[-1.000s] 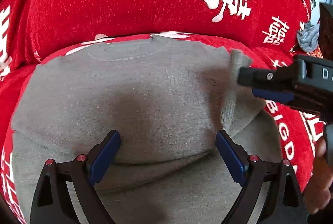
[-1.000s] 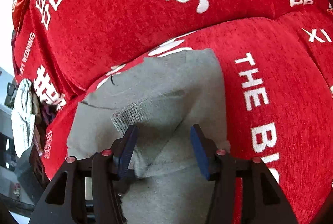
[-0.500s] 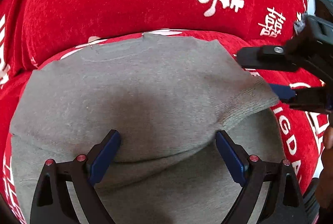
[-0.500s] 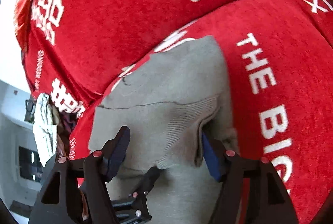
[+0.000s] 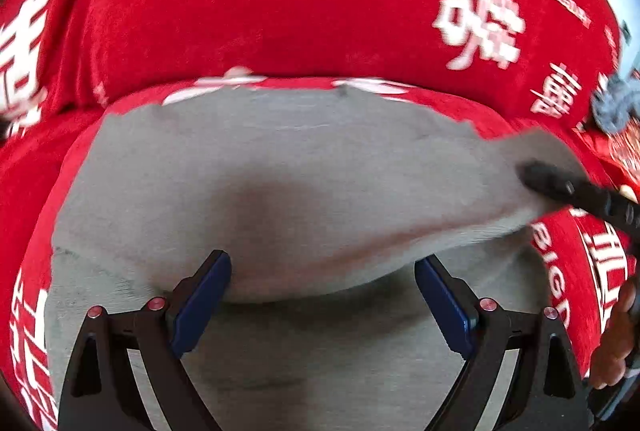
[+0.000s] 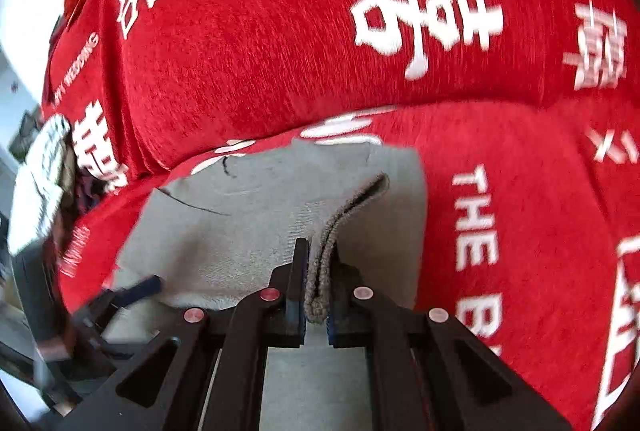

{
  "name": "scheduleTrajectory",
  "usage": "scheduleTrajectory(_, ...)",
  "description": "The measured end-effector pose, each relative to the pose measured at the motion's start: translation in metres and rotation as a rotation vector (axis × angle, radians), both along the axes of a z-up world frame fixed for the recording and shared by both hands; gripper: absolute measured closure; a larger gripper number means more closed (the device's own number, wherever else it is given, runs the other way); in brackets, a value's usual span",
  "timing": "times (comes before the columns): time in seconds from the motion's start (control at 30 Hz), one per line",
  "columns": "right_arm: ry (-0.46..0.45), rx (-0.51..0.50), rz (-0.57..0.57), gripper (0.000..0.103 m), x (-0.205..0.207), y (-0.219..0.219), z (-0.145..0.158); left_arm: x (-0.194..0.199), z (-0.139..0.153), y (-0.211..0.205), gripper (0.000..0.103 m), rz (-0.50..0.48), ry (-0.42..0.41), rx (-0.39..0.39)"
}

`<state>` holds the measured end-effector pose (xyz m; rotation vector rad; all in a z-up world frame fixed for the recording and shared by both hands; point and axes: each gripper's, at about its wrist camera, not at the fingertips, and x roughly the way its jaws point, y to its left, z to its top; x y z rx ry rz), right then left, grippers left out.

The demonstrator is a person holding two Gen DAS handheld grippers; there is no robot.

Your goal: Fold small clothes

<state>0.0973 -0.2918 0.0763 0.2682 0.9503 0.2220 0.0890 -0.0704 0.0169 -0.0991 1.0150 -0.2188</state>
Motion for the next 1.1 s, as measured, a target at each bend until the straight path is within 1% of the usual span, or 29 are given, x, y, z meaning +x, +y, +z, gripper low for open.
scheduleTrajectory(0.07,0.021,-0.025,-0.002,0.096,0.001,-0.002,-0.014,0.004,-0.008,0.013,0.009,0.029,0.031,-0.011)
scheduleTrajectory(0.1,0.036,-0.031,0.001,0.095,0.001,-0.003,-0.021,0.003,-0.009,0.017,0.009,0.036,0.034,-0.014)
scheduleTrajectory(0.13,0.070,-0.035,-0.002,0.095,0.002,-0.005,-0.030,0.002,-0.010,0.020,0.009,0.039,0.031,-0.017)
scheduleTrajectory(0.17,0.094,-0.027,-0.010,0.093,0.002,-0.009,-0.036,0.001,-0.009,0.022,0.009,0.038,0.029,-0.019)
scheduleTrajectory(0.2,0.105,0.002,-0.021,0.093,0.001,-0.015,-0.038,-0.001,-0.006,0.026,0.009,0.037,0.024,-0.020)
scheduleTrajectory(0.23,0.102,0.037,-0.045,0.093,-0.002,-0.022,-0.035,-0.003,-0.004,0.029,0.009,0.034,0.017,-0.024)
scheduleTrajectory(0.27,0.095,0.041,-0.067,0.092,-0.005,-0.026,-0.031,-0.005,0.000,0.033,0.009,0.033,0.007,-0.029)
scheduleTrajectory(0.33,0.050,-0.025,-0.139,0.088,-0.015,-0.032,-0.015,-0.009,0.009,0.044,0.009,0.038,-0.014,-0.042)
scheduleTrajectory(0.4,-0.013,-0.040,-0.159,0.078,-0.023,-0.031,0.001,-0.010,0.015,0.057,0.009,0.047,-0.030,-0.075)
scheduleTrajectory(0.43,-0.030,-0.033,-0.139,0.072,-0.025,-0.025,0.006,-0.008,0.016,0.061,0.009,0.056,-0.029,-0.080)
scheduleTrajectory(0.47,-0.031,-0.035,-0.114,0.059,-0.025,-0.017,0.008,-0.003,0.015,0.064,0.009,0.075,-0.015,-0.074)
scheduleTrajectory(0.5,-0.025,-0.043,-0.081,0.051,-0.023,-0.005,0.007,0.001,0.013,0.066,0.009,0.084,-0.004,-0.064)
scheduleTrajectory(0.53,-0.015,-0.054,-0.057,0.050,-0.020,0.004,0.003,0.005,0.009,0.067,0.009,0.094,0.003,-0.049)
scheduleTrajectory(0.6,0.041,-0.093,-0.014,0.050,-0.014,0.022,-0.011,0.010,-0.001,0.072,0.009,0.118,0.025,-0.009)
scheduleTrajectory(0.7,0.107,-0.151,-0.012,0.051,-0.012,0.028,-0.030,0.008,-0.016,0.089,0.009,0.158,0.060,0.019)
scheduleTrajectory(0.77,0.088,-0.160,-0.025,0.051,-0.016,0.028,-0.027,0.005,-0.025,0.102,0.009,0.174,0.078,0.033)
scheduleTrajectory(0.83,0.073,-0.195,-0.030,0.051,-0.023,0.036,-0.020,-0.003,-0.021,0.106,0.009,0.173,0.066,0.020)
scheduleTrajectory(0.9,0.039,-0.217,0.017,0.051,-0.035,0.052,-0.012,-0.016,-0.011,0.103,0.009,0.149,0.048,-0.019)
scheduleTrajectory(0.93,0.024,-0.221,0.040,0.051,-0.046,0.062,-0.010,-0.022,-0.008,0.099,0.009,0.135,0.037,-0.020)
scheduleTrajectory(1.0,0.014,-0.222,0.075,0.050,-0.062,0.077,-0.011,-0.043,-0.001,0.088,0.009,0.086,-0.002,0.000)
scheduleTrajectory(1.1,0.047,-0.259,0.114,0.050,-0.080,0.094,-0.030,-0.067,-0.006,0.068,0.009,0.022,-0.024,0.073)
